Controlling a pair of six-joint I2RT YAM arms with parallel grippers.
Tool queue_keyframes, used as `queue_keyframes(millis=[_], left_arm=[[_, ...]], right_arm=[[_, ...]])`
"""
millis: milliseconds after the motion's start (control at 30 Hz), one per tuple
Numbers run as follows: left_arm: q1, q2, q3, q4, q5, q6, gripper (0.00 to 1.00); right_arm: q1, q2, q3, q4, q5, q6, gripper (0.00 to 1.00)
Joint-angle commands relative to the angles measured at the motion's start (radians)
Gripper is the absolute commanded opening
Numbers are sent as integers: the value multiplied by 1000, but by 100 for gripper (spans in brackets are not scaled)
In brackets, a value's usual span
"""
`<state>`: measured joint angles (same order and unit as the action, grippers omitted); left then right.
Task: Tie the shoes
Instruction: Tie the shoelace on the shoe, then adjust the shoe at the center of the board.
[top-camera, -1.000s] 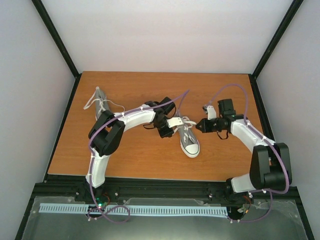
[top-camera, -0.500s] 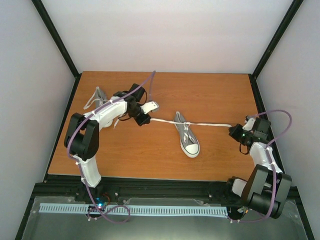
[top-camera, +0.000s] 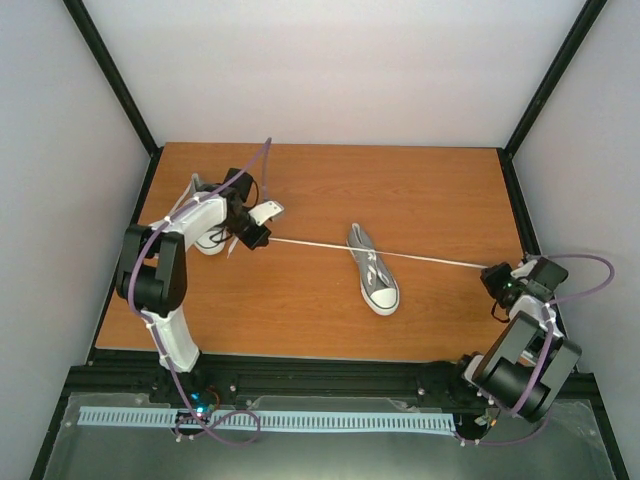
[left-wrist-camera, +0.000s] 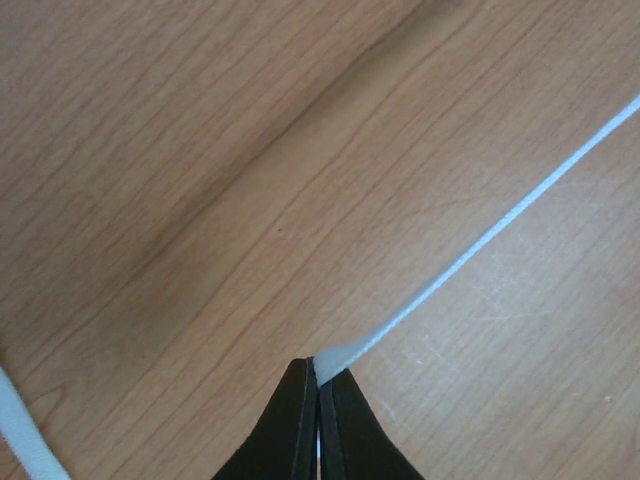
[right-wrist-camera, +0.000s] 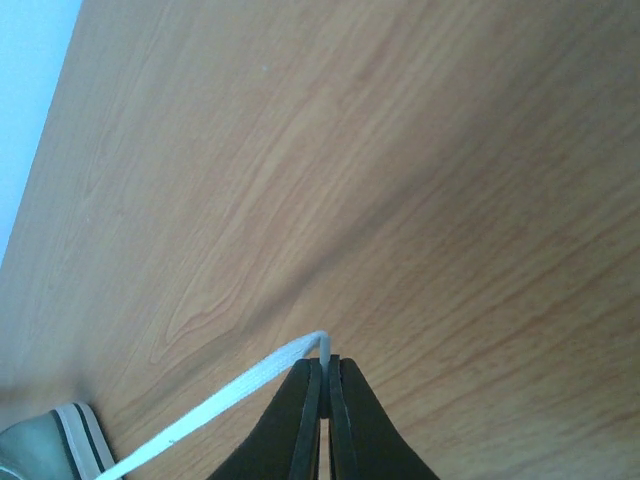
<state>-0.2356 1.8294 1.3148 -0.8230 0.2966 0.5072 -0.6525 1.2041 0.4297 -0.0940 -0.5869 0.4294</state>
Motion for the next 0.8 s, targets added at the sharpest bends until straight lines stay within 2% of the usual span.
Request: queue_keyframes(millis=[0,100,167,267,400,600,767], left_arm=[[25,18,2,35,-79,28,1],[25,34,11,50,-83,18,1],[18,48,38,51,-64,-19,1],[-43,72,66,47,5,-60,1],[-207,124,88,47,7,-74,1],[-360,194,144,42,13,-90,1],[-415,231,186,41,44,-108,1]], right_arm=[[-54,58,-15,81,-23,37,3],[-51,58,-20,80,-22,23,3],[7,41,-1,28,37,-20,3],[238,23,47,-83,169,-91,3],[543,41,104,-157,284,-82,3],[802,142,141,-193,302,-53,3],[954,255,184,-171,235,-43,3]])
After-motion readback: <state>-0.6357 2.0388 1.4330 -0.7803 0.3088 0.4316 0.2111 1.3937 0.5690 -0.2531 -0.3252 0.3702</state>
